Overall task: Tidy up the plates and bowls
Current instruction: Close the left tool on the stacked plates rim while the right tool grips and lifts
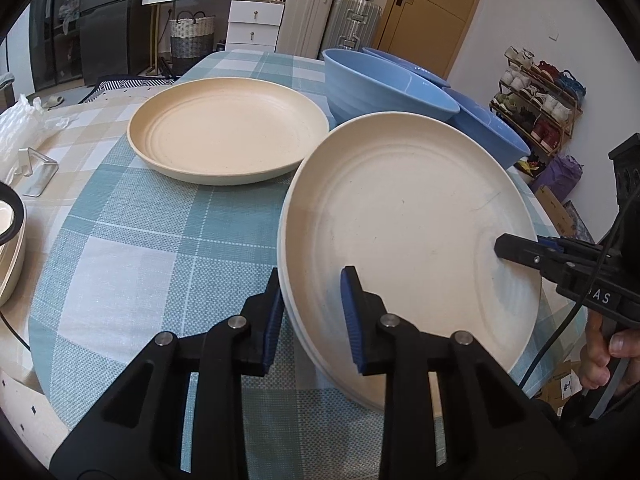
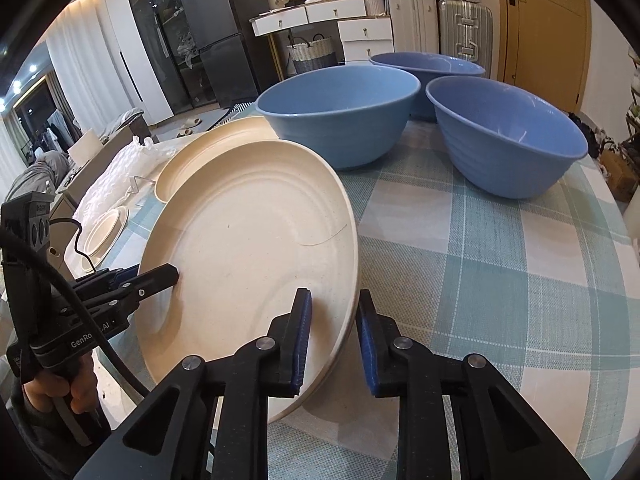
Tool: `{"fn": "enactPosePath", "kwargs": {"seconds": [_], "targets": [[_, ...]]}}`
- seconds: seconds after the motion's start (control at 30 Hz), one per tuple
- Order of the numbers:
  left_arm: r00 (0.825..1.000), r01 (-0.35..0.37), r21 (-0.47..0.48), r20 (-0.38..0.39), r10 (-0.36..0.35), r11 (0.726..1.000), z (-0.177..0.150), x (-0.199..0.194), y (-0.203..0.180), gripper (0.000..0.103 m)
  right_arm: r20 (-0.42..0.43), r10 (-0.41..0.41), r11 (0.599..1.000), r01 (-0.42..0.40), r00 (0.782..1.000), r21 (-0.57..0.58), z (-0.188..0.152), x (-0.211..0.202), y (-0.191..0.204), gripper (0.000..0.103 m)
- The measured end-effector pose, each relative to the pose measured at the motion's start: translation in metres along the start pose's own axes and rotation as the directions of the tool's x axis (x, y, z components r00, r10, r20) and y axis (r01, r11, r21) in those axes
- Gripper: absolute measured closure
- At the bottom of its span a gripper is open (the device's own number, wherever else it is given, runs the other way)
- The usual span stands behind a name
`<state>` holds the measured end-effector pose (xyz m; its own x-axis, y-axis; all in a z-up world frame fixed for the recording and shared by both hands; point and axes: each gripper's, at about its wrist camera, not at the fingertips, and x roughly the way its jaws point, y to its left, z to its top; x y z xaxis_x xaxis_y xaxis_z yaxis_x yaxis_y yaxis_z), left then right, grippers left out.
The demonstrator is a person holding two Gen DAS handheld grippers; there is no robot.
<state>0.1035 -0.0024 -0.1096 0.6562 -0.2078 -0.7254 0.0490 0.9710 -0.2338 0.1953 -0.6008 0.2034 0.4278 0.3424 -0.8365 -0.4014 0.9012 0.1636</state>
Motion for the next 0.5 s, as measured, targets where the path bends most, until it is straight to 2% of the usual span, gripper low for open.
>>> {"fn": "enactPosePath", "kwargs": {"seconds": [0.5], "targets": [[0.997, -0.037, -0.044, 0.071, 0.04, 0.998, 0.012, -0.032, 0.023, 0.079, 0.034, 0.011, 0.999, -0.01, 0.999, -0.049, 0.029, -0.004, 0.027, 0.081]]}}
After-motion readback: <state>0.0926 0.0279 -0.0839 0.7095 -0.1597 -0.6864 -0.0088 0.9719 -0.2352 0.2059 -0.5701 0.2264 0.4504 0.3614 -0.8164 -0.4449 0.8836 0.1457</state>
